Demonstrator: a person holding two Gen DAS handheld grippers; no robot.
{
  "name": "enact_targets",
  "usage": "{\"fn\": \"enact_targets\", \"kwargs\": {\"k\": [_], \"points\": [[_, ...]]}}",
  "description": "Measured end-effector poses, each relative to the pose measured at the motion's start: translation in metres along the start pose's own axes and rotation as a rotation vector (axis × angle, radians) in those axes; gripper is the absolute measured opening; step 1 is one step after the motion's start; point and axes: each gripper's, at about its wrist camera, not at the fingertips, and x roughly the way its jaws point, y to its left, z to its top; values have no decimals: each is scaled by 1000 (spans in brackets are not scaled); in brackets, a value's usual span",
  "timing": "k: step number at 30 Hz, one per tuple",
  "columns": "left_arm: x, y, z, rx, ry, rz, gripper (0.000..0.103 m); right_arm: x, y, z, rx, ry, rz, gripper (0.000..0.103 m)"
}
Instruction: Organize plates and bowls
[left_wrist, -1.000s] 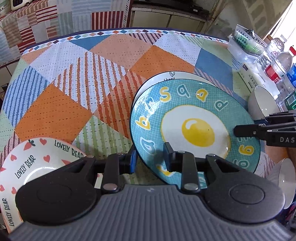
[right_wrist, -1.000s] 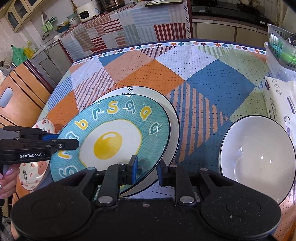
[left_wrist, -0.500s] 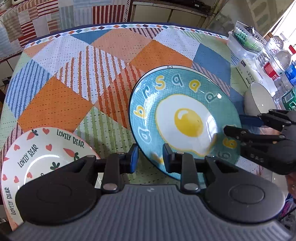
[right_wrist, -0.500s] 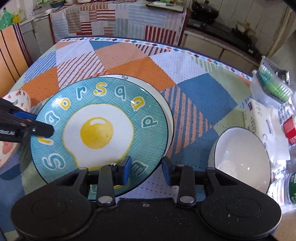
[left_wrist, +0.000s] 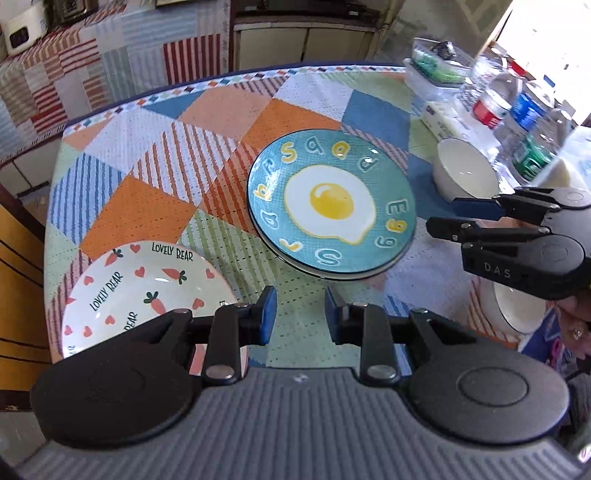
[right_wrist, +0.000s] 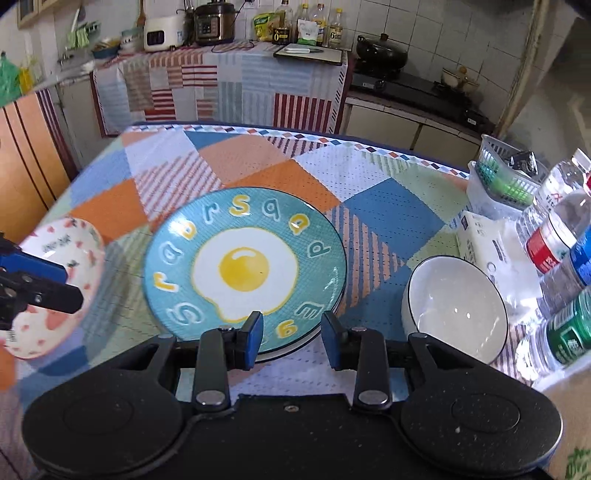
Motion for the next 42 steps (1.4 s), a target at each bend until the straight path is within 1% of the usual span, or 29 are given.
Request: {"fn": "enact_targets", "kwargs": {"k": [3,7,11,13,15,17,21,23,28,29,30,31,33,36,38,40,42], "points": [[-24,-8,-5,45,-24,-13,28,-19,5,-2,18,-1,19,40],[-50,-15,-15,87,-36,-4,30,-43,14,-5,20,-8,29,42],[-69,-15,-25,92,-42,0,31,-66,24,-11,5,-14,45,44],[-78,-14,-31,87,-45,6,32,-76,29,-13,-7,-20,51,50],[-85,-13,-37,82,-47,12,34,-86,35,-15,-24,-28,65,52],[-91,-11,-44,82,-50,21,41,-95,42,-18,-46,-33,85,52],[-100,-8,-58,80,-48,35,42,-108,54,-27,-68,-36,123,55],[-104,-5,-65,77,-45,43,44,-113,60,-32,-80,-35,145,56],[-110,1,-78,71,-42,55,48,-115,72,-40,-114,-37,185,58],[-111,2,-80,70,-43,58,49,-115,75,-41,-128,-36,198,60],[-111,4,-82,69,-43,63,50,-114,79,-42,-149,-38,215,67],[-112,6,-84,66,-44,68,52,-114,83,-44,-168,-49,222,71],[-111,11,-89,54,-45,74,54,-112,91,-48,-198,-61,225,71],[-107,23,-97,36,-53,83,61,-104,99,-48,-194,-67,259,71],[-102,26,-104,60,-69,111,65,-97,103,-47,-188,-82,294,71],[-97,30,-111,72,-79,139,68,-88,110,-49,-214,-98,327,72],[-91,37,-117,57,-76,140,70,-81,116,-50,-253,-108,339,73]]}}
